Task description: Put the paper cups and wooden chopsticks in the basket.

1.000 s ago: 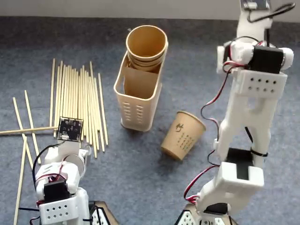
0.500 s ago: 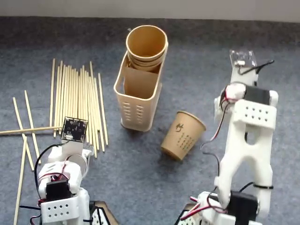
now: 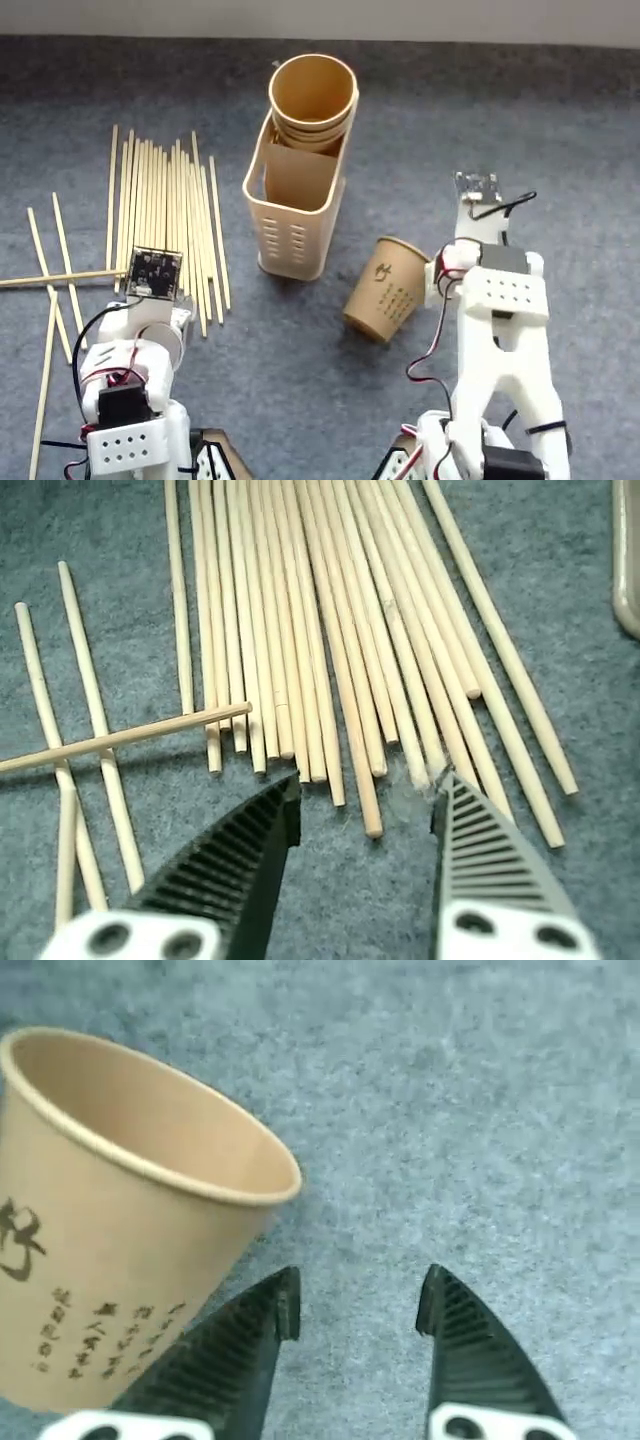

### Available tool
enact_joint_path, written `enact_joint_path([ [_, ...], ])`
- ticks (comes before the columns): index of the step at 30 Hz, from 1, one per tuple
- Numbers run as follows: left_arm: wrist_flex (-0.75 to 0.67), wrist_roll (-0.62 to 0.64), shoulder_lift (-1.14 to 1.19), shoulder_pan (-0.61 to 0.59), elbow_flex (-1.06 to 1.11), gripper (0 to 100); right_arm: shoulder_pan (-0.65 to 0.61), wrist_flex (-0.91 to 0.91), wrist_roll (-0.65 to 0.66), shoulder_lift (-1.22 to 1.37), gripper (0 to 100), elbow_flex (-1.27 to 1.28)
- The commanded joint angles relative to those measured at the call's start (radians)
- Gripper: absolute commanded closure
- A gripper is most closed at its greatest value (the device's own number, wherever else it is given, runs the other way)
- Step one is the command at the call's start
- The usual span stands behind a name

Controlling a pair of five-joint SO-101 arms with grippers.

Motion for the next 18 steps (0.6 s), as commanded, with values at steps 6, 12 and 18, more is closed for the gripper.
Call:
enact_joint_path([
  [6,0.038,-0.008,-0.019,0.053,-0.008,78,-0.016,0.058,-0.048,-0.104,80.0,-0.077],
  [12,0.037,-0.008,-0.019,0.054,-0.008,78,-0.059,0.119,-0.064,-0.094,80.0,-0.165],
  [18,0.041,-0.008,-0.019,0.056,-0.007,78,-0.148,0.117,-0.169,0.015,80.0,-0.177],
])
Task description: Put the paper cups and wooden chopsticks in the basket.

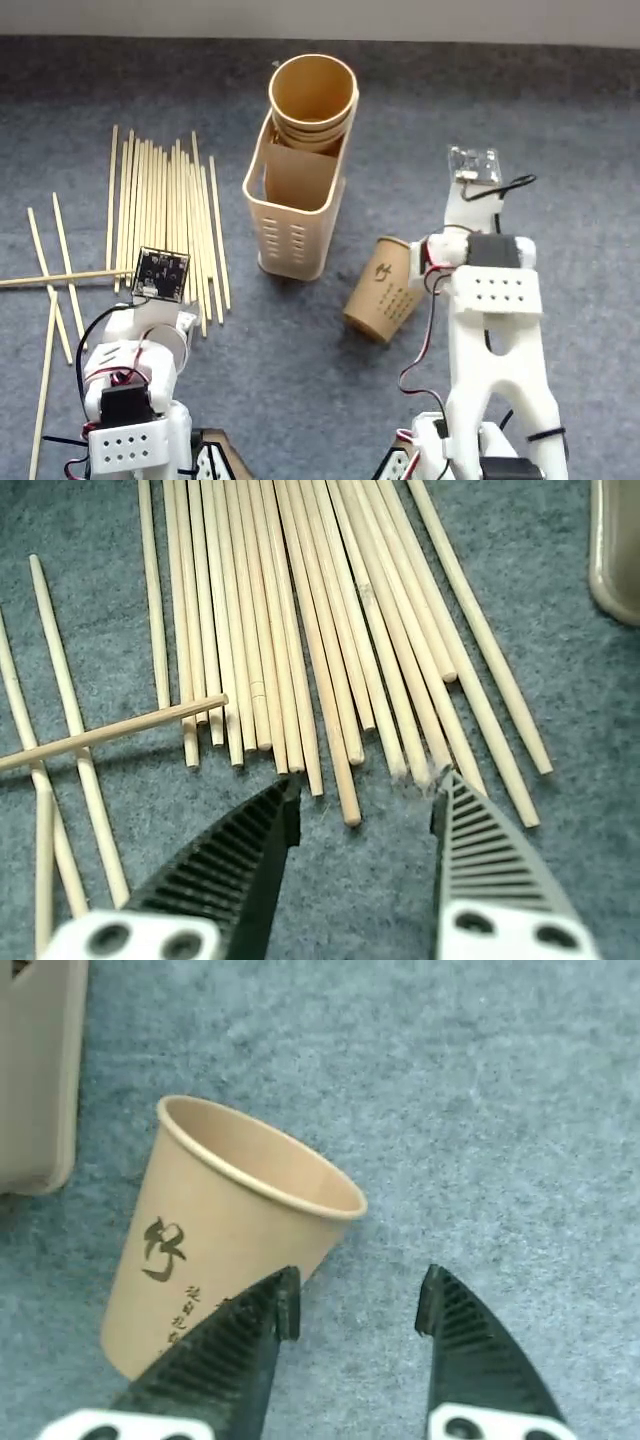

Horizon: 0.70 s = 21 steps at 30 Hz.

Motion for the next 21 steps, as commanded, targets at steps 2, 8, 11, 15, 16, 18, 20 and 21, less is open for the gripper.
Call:
enact_joint_path([
  [2,0.006,-0.008,-0.019,0.018,-0.007,78,-0.030,-0.013,-0.025,0.077,80.0,-0.082],
  [8,0.006,-0.008,-0.019,0.016,-0.005,78,-0.035,0.099,-0.029,0.159,80.0,-0.248],
  [11,0.006,-0.008,-0.019,0.019,-0.005,78,-0.114,0.274,-0.031,0.151,80.0,-0.311],
  [15,0.003,-0.008,-0.019,0.021,-0.005,78,-0.197,0.312,-0.026,0.081,80.0,-0.329],
  [16,0.005,-0.008,-0.019,0.019,-0.005,78,-0.202,0.295,-0.021,0.067,80.0,-0.314],
  [18,0.006,-0.008,-0.019,0.016,-0.005,78,-0.203,0.254,-0.020,0.061,80.0,-0.245],
  [20,0.006,-0.008,-0.019,0.016,-0.005,78,-0.232,0.200,0.003,0.062,80.0,-0.159],
  [21,0.006,-0.008,-0.019,0.016,-0.005,78,-0.257,0.162,0.041,0.062,80.0,-0.099],
])
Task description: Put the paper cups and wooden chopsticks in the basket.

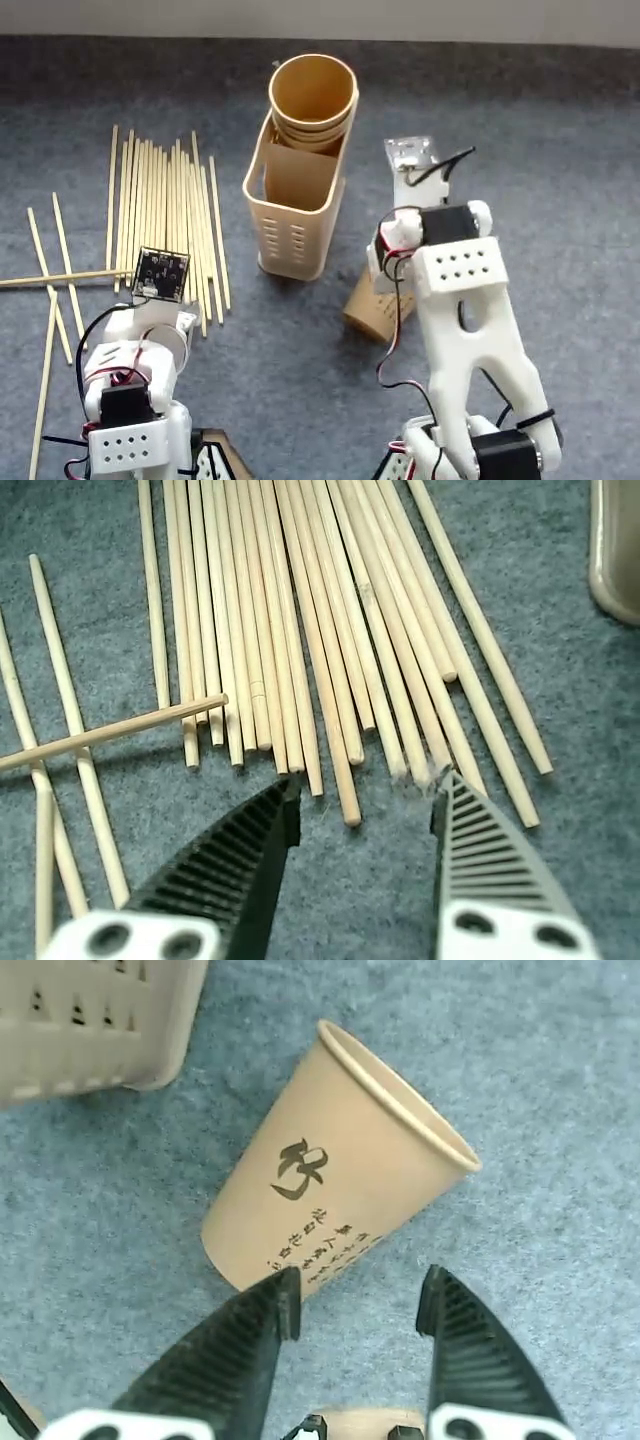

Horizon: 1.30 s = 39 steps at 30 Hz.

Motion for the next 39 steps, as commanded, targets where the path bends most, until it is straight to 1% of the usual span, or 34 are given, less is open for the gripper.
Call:
enact_joint_path([
  [1,0.005,-0.008,-0.019,0.016,-0.005,78,-0.079,-0.111,0.089,-0.033,80.0,0.159],
  [4,0.005,-0.008,-0.019,0.018,-0.005,78,-0.145,-0.232,0.101,-0.039,80.0,0.314],
  [8,0.006,-0.008,-0.019,0.018,-0.004,78,-0.128,-0.326,0.101,-0.031,80.0,0.387],
  [12,0.003,-0.008,-0.019,0.018,-0.004,78,-0.124,-0.348,0.112,-0.031,80.0,0.441],
  [18,0.002,-0.008,-0.019,0.021,-0.002,78,-0.209,-0.306,0.334,-0.042,80.0,0.624],
  [22,0.002,-0.008,-0.019,0.021,-0.002,78,-0.228,-0.237,0.394,-0.042,80.0,0.627],
  [25,0.000,-0.008,-0.019,0.021,-0.002,78,-0.220,-0.122,0.532,-0.044,80.0,0.585],
  [26,0.000,-0.008,-0.019,0.021,-0.002,78,-0.202,-0.097,0.534,-0.044,80.0,0.564],
  [28,0.000,-0.008,-0.019,0.021,-0.002,78,-0.124,-0.084,0.505,-0.044,80.0,0.512],
  [32,0.000,-0.008,-0.019,0.021,-0.002,78,0.099,-0.085,0.488,-0.042,80.0,0.386],
  [34,0.000,-0.008,-0.019,0.021,-0.002,78,0.183,-0.085,0.488,-0.041,80.0,0.337],
  [37,0.000,-0.008,-0.019,0.021,-0.002,78,0.268,-0.082,0.488,-0.038,80.0,0.297],
  [39,0.000,-0.008,-0.019,0.021,-0.002,78,0.302,-0.077,0.488,-0.042,80.0,0.285],
])
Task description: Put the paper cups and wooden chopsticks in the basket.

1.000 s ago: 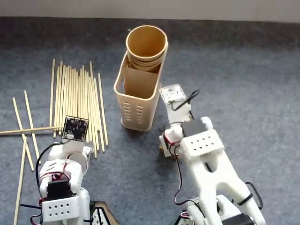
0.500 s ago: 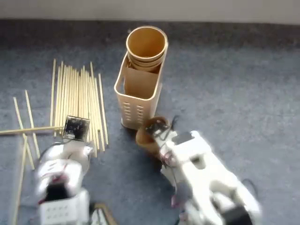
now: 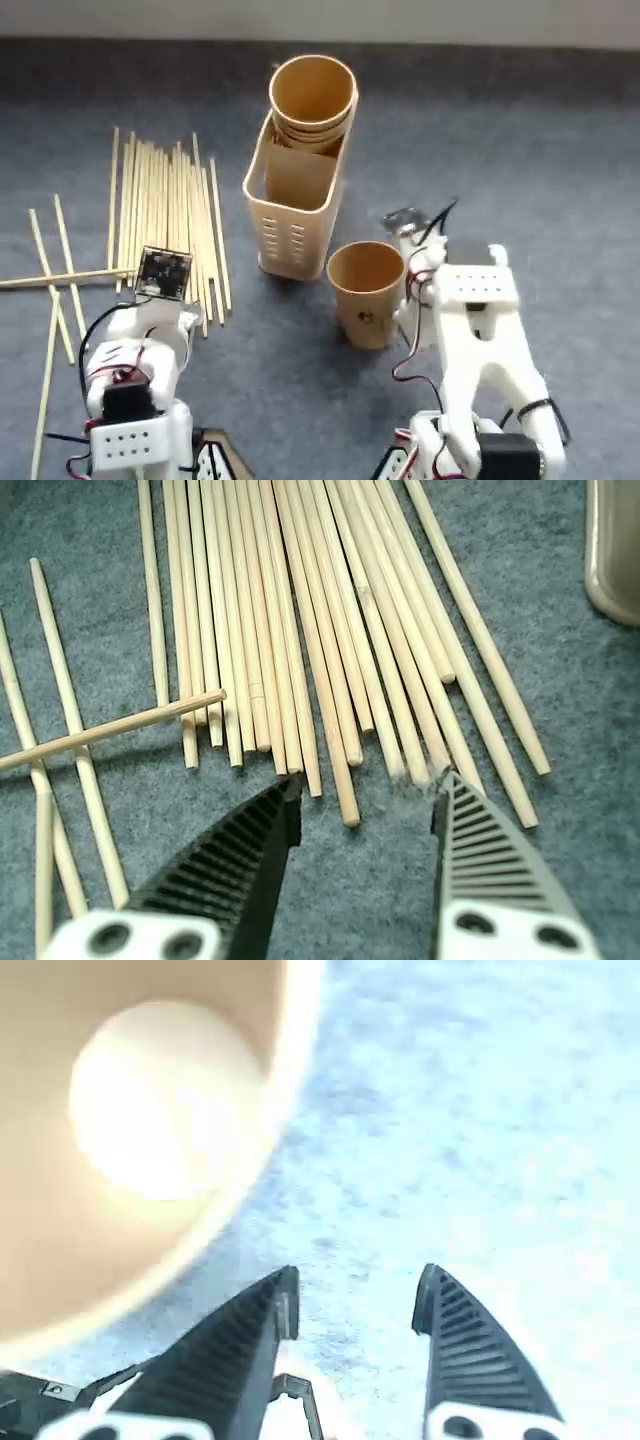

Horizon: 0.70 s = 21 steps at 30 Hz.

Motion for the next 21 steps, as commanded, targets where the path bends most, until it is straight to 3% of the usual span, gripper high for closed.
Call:
enact_joint_path([
  [1,0.000,-0.008,-0.019,0.018,-0.002,78,0.073,0.019,-0.009,-0.016,80.0,-0.058],
  [4,0.000,-0.008,-0.019,0.018,-0.001,78,0.081,0.025,-0.015,-0.016,80.0,-0.105],
  [11,0.000,-0.008,-0.019,0.018,-0.001,78,0.068,0.162,-0.219,-0.007,80.0,-0.438],
  [16,0.000,-0.008,-0.019,0.018,-0.001,78,-0.048,0.314,-0.282,-0.004,80.0,-0.650],
  [21,0.002,-0.008,-0.019,0.018,-0.001,78,-0.107,0.358,-0.284,-0.002,80.0,-0.673],
])
